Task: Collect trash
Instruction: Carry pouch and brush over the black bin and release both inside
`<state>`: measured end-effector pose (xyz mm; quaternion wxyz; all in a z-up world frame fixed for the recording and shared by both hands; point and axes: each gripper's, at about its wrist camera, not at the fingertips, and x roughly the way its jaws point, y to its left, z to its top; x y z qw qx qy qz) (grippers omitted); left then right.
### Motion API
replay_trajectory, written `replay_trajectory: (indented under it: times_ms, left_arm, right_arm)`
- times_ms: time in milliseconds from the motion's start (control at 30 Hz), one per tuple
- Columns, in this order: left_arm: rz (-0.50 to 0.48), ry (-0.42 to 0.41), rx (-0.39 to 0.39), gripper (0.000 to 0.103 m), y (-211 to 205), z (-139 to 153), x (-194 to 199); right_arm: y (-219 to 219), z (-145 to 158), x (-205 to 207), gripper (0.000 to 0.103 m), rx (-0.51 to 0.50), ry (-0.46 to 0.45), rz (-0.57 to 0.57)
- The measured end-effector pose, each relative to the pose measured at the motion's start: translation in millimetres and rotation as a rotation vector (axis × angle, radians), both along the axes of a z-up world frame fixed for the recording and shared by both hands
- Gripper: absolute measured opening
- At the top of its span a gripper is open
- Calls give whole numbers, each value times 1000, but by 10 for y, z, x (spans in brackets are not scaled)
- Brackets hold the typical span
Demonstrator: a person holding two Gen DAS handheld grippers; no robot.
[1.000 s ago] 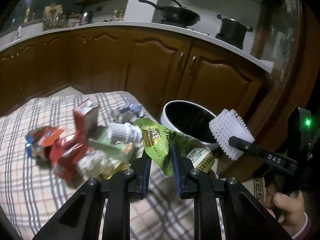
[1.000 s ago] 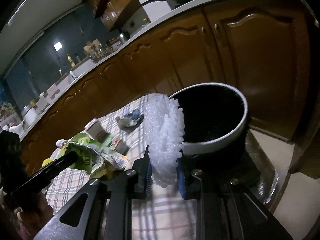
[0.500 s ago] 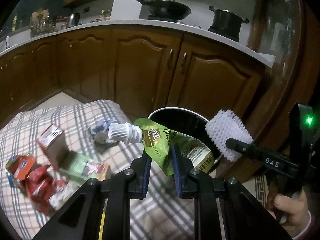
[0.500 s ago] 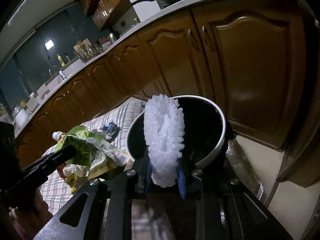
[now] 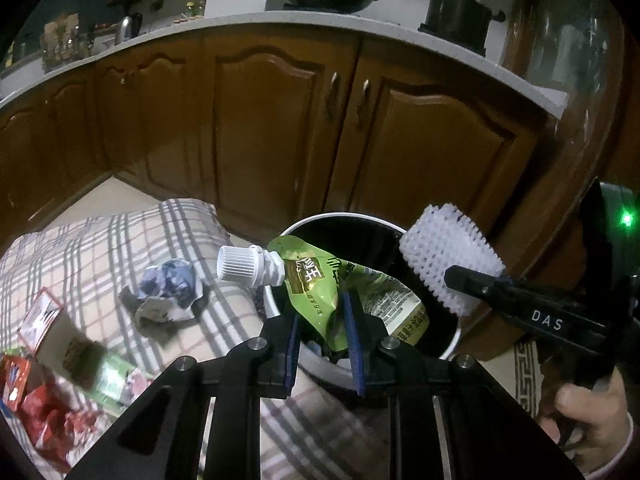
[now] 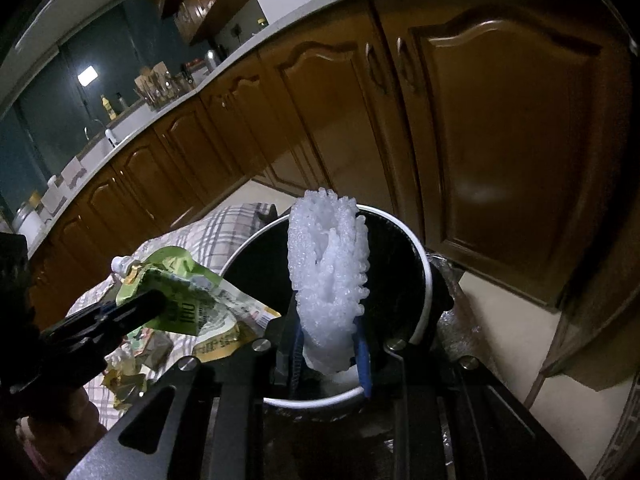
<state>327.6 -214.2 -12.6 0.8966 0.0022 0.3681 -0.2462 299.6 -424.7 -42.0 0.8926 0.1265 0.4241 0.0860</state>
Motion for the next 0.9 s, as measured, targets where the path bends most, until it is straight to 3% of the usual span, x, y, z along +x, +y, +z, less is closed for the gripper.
replay_trajectory:
  times_ms: [333,467,500,767,900]
  left_arm:
    - [-7,52,29,23,-193,-122,245]
    - [1,57,7,52,-207,-116,248]
    - [5,49,6,53,-201,-109,244]
    - [27,35,-32,53,63,-100,-47]
    - [44,36,-58,53,283,-124,-295]
  right_arm:
    - [-56,-93,211,27,-11,46,14]
    - [-97,-134,258,46,7,61,5]
    - [-106,-136,255,50,11,61,2]
    - [-112,-76,137,56,44,33,-1]
    - [-49,-50,9,67,68,20,2]
